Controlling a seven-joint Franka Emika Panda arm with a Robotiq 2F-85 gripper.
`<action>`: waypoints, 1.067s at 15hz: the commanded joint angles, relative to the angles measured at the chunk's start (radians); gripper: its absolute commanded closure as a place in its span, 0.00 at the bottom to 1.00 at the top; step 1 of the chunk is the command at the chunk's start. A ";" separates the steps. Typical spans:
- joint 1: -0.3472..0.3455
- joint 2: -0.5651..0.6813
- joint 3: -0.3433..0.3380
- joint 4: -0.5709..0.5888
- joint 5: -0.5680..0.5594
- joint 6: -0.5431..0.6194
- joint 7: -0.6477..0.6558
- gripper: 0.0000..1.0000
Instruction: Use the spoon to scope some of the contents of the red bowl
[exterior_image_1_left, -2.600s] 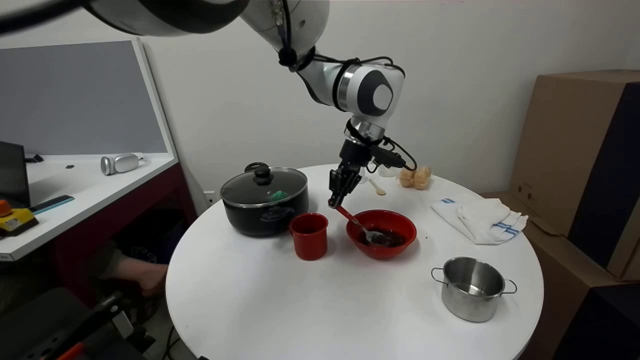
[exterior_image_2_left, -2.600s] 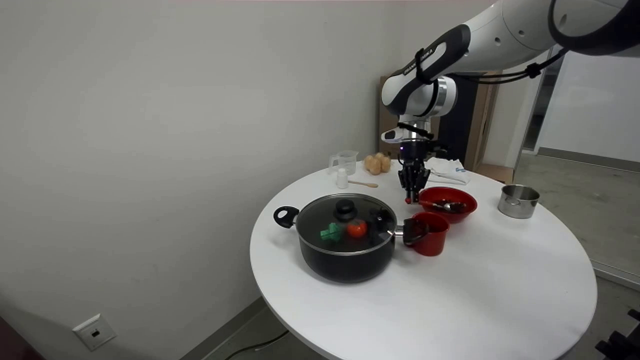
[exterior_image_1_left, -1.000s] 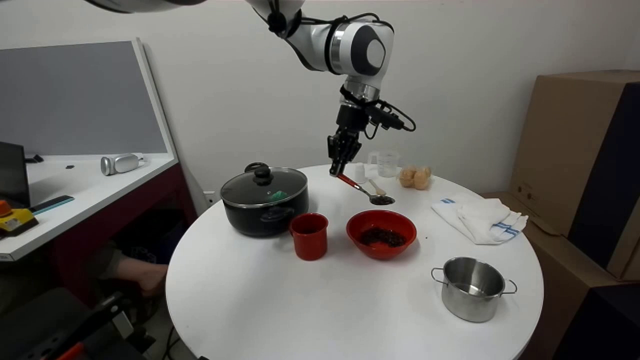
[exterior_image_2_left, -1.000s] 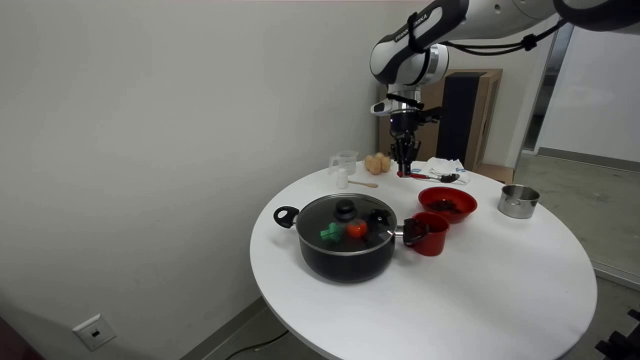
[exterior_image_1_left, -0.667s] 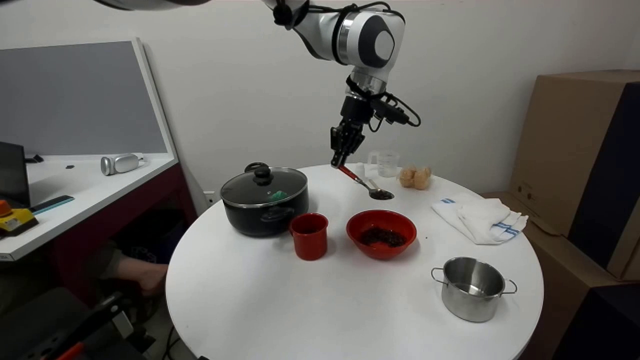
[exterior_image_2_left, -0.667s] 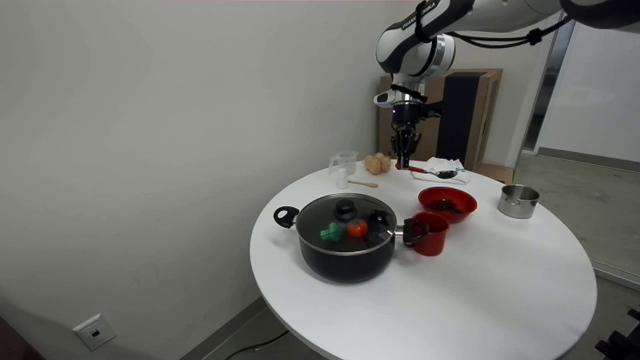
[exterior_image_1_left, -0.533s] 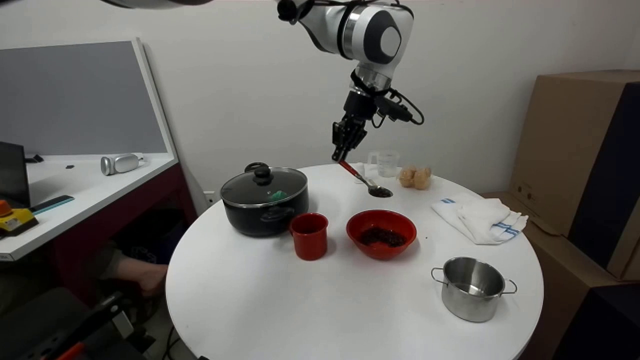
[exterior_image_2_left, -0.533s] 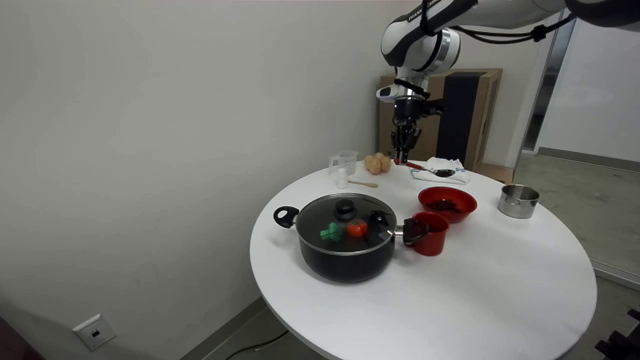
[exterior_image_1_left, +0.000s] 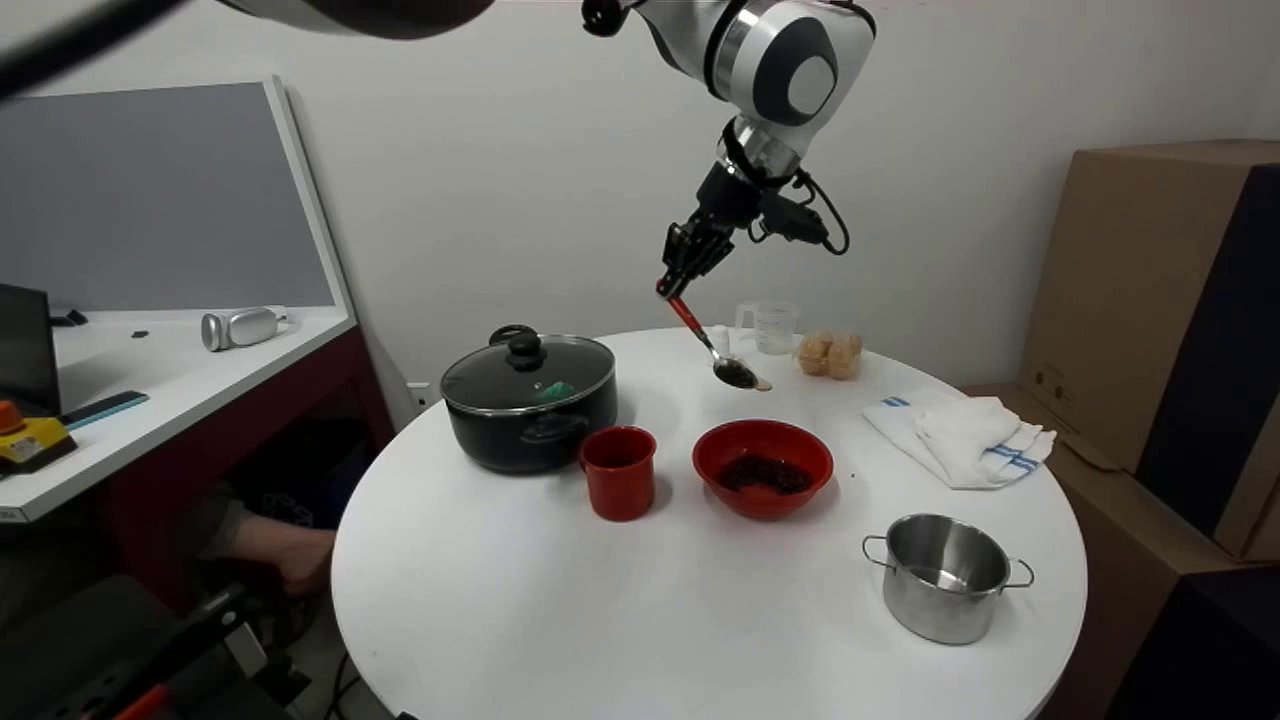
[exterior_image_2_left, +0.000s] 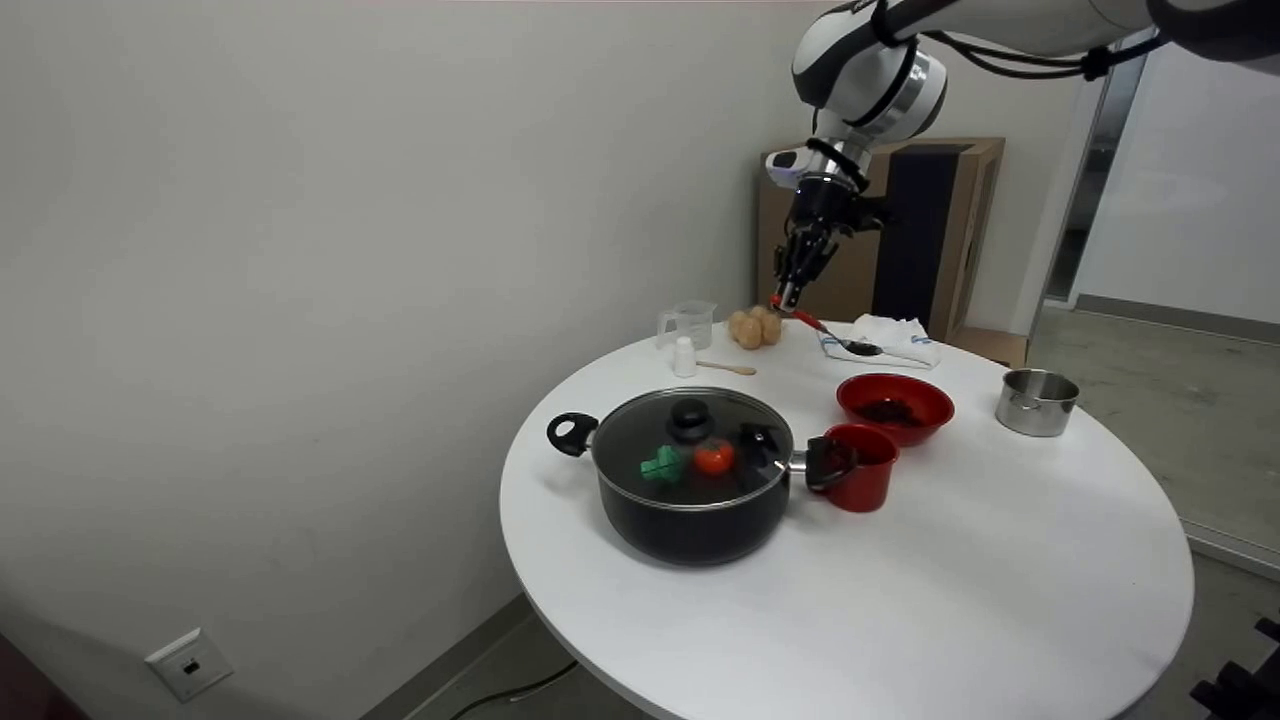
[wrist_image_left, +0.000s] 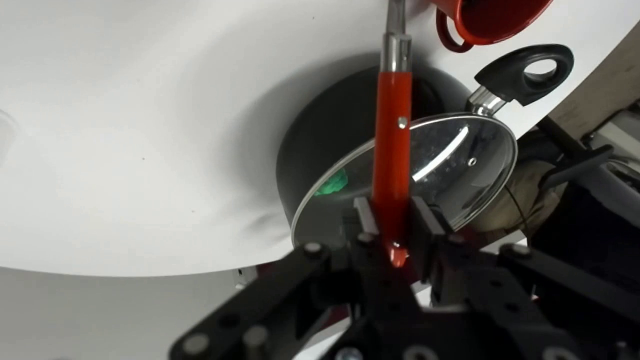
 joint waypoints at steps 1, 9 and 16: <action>-0.050 0.038 0.059 0.057 0.073 -0.040 -0.059 0.95; -0.185 0.071 0.163 0.137 0.173 -0.225 -0.171 0.95; -0.270 0.122 0.231 0.192 0.246 -0.313 -0.146 0.95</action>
